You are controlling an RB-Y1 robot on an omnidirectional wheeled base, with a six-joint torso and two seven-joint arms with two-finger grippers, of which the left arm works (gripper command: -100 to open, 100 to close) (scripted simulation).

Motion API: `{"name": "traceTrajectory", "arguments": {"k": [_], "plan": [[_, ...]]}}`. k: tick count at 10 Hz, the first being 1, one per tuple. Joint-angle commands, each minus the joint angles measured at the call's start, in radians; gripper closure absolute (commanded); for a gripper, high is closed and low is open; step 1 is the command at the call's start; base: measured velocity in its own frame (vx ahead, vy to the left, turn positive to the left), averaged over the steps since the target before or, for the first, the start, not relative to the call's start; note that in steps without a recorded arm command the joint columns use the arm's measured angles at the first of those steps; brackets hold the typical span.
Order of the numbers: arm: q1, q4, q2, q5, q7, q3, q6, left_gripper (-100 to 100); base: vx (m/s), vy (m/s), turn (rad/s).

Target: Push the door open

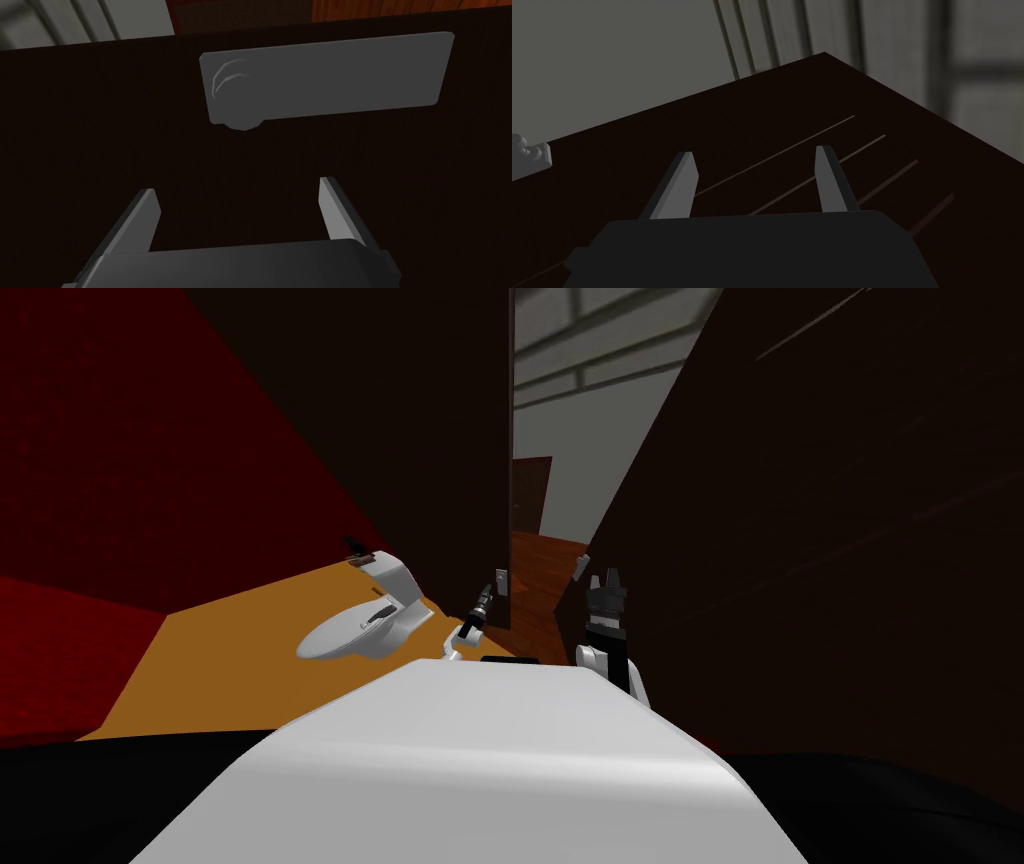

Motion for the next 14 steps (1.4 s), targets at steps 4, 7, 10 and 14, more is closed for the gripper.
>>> {"name": "traceTrajectory", "arguments": {"k": [4,7,10,14], "plan": [[0.002,-0.005,-0.003,0.003,0.004,-0.003,0.002,-100,-0.101,-0.002,0.001],[-0.006,0.006,-0.001,0.003,0.002,0.004,-0.004,-100,0.184,-0.036,-0.016],[-0.017,0.021,-0.007,0.003,0.0,0.013,-0.012,-100,0.197,-0.036,-0.022],[-0.022,0.028,-0.014,0.003,-0.001,0.017,-0.015,100,0.104,-0.037,-0.008]]}}
